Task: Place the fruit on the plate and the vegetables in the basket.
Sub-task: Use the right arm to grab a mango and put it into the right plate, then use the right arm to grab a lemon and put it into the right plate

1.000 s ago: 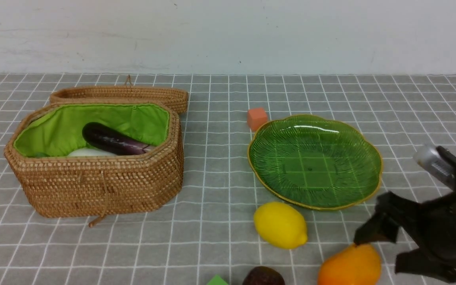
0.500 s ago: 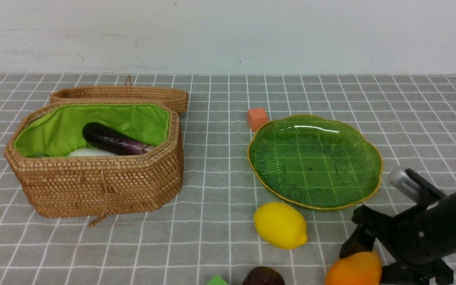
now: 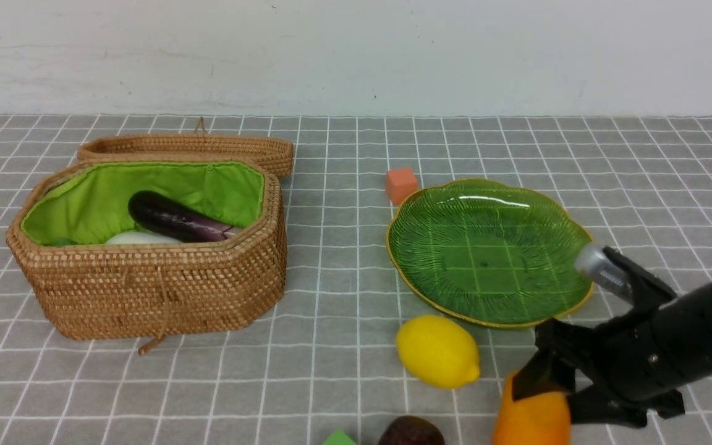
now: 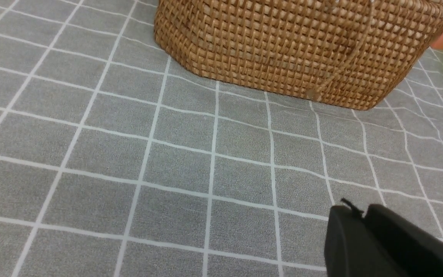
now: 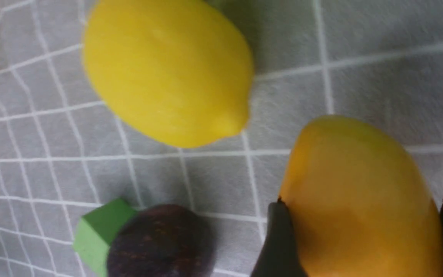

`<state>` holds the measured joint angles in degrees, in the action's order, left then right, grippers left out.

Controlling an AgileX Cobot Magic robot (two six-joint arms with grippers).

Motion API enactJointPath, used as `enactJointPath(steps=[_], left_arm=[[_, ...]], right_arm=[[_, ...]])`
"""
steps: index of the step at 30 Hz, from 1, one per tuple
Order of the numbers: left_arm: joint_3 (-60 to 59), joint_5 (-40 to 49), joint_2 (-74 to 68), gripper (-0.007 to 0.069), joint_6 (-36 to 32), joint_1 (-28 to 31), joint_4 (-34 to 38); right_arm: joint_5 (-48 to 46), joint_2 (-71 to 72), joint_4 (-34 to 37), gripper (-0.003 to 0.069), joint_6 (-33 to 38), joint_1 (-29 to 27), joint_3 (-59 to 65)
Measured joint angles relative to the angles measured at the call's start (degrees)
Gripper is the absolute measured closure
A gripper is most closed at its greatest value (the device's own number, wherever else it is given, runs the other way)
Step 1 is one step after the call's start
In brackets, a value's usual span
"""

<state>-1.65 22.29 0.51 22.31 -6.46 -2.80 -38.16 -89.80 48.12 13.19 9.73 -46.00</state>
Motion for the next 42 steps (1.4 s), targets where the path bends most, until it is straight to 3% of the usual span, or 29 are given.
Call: enactJointPath(steps=[11,20,23,28,33,38,42], left_arm=[[0.00,0.00,0.00,0.0554,0.00,0.00,0.00],[0.00,0.00,0.00,0.0545,0.00,0.00,0.00],[0.00,0.00,0.00,0.0542,0.00,0.00,0.00],[0.00,0.00,0.00,0.0536,0.00,0.00,0.00],[0.00,0.00,0.00,0.0532,0.00,0.00,0.00],[0.00,0.00,0.00,0.0530,0.00,0.00,0.00],[0.00,0.00,0.00,0.0522,0.00,0.00,0.00]], right_arm=[[0.83,-2.41,-0.69,0.0177,-1.97,-1.50,-15.76],[6.06,-18.06,-1.05,0.0184,-2.45,-3.98,-32.06],[6.01,-21.09,-1.81,0.0223,-2.45,-3.98,-34.45],[6.29,-21.50,-7.74,0.0027,-2.45,-3.98,-35.44],[1.22,-19.01,-12.64,-0.0016,0.62,-3.52,-35.44],[-7.32,-13.13,-19.61,0.0004,9.10,2.33,-35.37],[-8.07,-8.87,-28.29,0.0013,9.74,14.18,-32.92]])
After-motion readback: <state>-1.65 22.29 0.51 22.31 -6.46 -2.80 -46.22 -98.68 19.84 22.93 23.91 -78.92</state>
